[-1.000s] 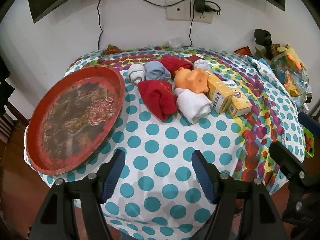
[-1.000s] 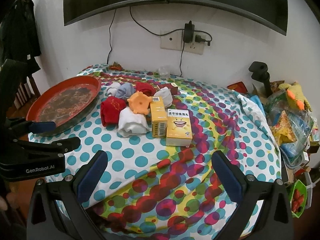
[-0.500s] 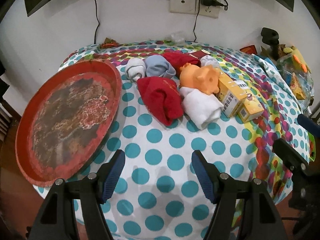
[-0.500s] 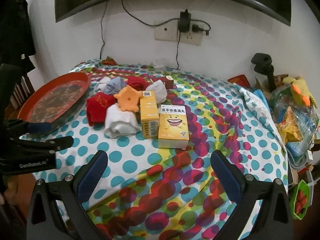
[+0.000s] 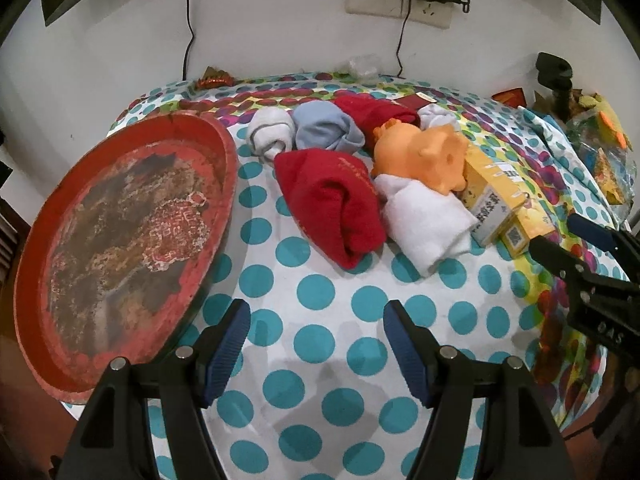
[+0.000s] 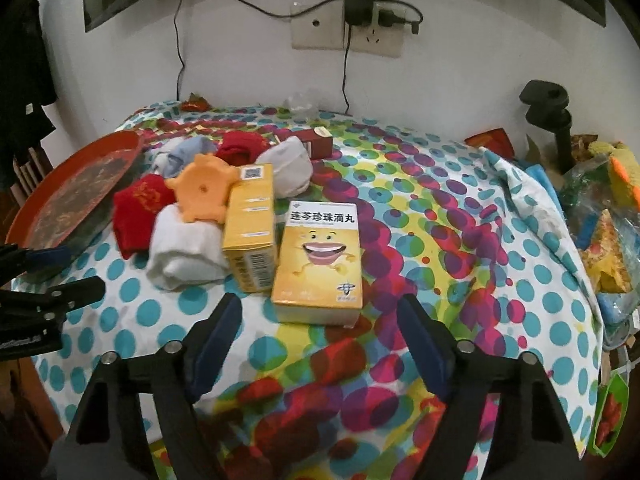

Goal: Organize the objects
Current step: 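Grasp the red sock with the left tool while the right tool grasps the printed yellow box, then carry the red sock onto the red tray and open the left tool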

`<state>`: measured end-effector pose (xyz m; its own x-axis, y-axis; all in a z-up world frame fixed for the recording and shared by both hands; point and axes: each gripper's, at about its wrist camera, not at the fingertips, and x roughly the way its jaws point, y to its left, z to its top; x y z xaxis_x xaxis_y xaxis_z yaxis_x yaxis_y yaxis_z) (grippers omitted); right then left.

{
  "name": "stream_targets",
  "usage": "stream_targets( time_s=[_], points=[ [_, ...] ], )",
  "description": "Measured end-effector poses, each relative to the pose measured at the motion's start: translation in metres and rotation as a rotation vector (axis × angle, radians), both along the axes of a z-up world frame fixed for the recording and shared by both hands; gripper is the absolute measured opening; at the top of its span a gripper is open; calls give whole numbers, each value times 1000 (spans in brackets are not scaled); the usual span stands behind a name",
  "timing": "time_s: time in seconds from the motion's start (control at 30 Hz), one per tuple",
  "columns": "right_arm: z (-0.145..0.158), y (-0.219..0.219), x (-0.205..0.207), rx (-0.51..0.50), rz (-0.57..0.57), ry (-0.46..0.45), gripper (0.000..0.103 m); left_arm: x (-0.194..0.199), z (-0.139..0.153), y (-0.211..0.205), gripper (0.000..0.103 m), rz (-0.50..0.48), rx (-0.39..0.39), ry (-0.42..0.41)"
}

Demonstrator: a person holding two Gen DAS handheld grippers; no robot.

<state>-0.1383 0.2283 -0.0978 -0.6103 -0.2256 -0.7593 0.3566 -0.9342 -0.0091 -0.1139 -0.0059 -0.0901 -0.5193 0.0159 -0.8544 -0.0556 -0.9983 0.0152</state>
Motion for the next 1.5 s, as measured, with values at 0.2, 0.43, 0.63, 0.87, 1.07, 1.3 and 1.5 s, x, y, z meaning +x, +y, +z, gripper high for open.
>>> stream_targets(
  time_s=[0.2,0.43,0.63,0.87,1.07,1.3,1.5],
  points=[
    [-14,0,-17,-13,2,-35,61,-8,-6,-6,71,27,25,-9],
    [-24,-1,-30,-14,14,-38,49,-22,-6,-6,71,21,56,-11],
    [-24,9,-37,-49,-31,-47,48,-41,-6,-1,71,24,96,-31],
    [-24,10,-41,-55,-28,-59,50,-64,-3,3,71,41,75,-16],
    [-24,11,-41,-53,-28,-58,50,-84,-12,5,71,45,77,-41],
    [-24,11,-41,-43,-27,-56,51,-80,-14,15,55,-36,6,12],
    [-25,8,-40,-30,-29,-53,51,-74,-9,17,37,-81,42,14]
  ],
)
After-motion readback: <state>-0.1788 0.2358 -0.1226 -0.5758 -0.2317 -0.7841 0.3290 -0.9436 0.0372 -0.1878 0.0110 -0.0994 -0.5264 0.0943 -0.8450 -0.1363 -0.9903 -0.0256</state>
